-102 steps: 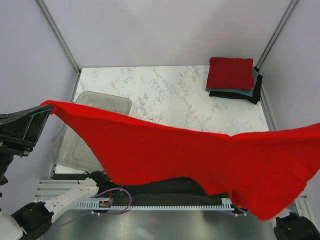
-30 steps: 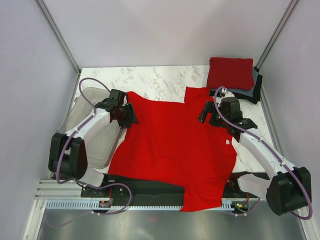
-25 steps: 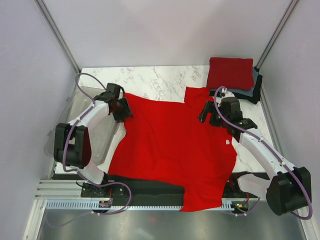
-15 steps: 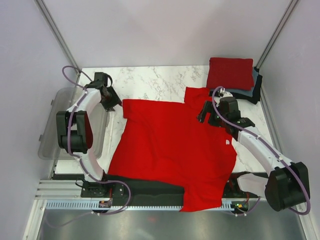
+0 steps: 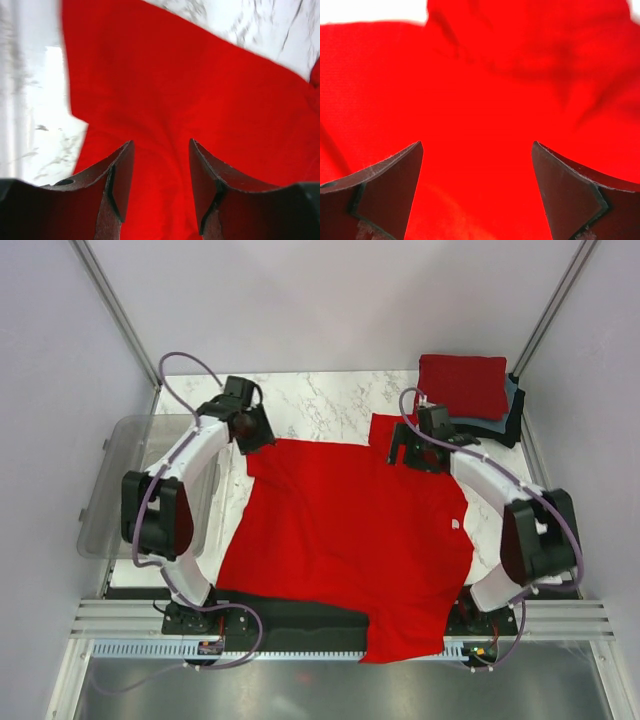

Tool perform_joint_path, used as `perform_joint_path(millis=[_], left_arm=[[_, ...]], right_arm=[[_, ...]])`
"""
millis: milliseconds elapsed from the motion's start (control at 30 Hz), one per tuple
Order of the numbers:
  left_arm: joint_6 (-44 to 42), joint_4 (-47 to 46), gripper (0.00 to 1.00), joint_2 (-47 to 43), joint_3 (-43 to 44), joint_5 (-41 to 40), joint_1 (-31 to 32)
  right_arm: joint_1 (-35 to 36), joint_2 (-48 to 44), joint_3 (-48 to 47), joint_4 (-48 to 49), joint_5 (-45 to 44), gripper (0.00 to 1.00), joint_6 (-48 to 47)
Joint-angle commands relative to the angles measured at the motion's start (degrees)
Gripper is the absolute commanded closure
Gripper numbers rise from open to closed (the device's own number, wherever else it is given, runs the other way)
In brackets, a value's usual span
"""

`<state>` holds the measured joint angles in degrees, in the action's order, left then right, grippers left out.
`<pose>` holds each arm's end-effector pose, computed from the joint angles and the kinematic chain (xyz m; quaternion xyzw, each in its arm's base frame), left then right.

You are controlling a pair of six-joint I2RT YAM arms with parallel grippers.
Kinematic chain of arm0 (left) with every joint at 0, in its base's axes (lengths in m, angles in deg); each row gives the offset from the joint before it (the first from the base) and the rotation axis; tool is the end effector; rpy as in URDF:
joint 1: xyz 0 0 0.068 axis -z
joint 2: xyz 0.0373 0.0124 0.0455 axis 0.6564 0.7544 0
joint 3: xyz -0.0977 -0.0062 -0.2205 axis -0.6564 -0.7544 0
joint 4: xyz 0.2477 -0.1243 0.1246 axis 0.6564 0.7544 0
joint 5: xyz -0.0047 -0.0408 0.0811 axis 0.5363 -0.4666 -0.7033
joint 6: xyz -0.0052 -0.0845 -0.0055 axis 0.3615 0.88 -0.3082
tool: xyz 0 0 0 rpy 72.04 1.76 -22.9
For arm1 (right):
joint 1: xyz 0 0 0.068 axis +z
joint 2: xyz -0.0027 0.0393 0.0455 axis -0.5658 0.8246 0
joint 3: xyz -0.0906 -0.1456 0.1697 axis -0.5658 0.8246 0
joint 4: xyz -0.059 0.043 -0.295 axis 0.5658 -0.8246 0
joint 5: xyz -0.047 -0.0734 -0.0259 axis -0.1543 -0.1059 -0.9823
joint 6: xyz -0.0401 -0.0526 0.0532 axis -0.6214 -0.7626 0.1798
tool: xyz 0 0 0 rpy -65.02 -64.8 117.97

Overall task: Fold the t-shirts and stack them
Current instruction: Flatten the tshirt out

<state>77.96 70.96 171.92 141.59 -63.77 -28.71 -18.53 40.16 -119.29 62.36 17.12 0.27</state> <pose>0.4255 -0.0936 0.1905 -0.1632 0.9422 -0.1148 0.2691 0.3760 0.1087 0.1523 0.0824 0.9339 0.1333 0.3213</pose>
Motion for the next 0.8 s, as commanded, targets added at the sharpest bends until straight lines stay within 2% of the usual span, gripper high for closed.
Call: perform_joint_path(millis=[0, 167, 367, 533, 767], left_arm=[[0.5, -0.9, 0.45, 7.0, 4.1, -0.4, 3.9], [1.9, -1.6, 0.45, 16.3, 9.1, 0.5, 4.8], [4.0, -1.7, 0.45, 25.8, 15.1, 0.0, 3.5], [6.8, -1.9, 0.46, 29.6, 16.8, 0.1, 0.3], [7.8, -3.3, 0.46, 32.6, 21.3, 1.6, -4.6]], right_arm=[[0.2, 8.0, -9.4, -5.6, -6.1, 0.03, -2.7], [0.2, 20.5, -21.1, -10.1, -11.8, 0.02, -4.8], [0.2, 33.5, -32.2, -13.0, -11.1, 0.02, -6.0], [0.2, 44.7, -42.3, -15.8, -8.7, 0.02, -6.8], [0.8, 56.5, -62.3, -19.0, -5.8, 0.02, -5.7]])
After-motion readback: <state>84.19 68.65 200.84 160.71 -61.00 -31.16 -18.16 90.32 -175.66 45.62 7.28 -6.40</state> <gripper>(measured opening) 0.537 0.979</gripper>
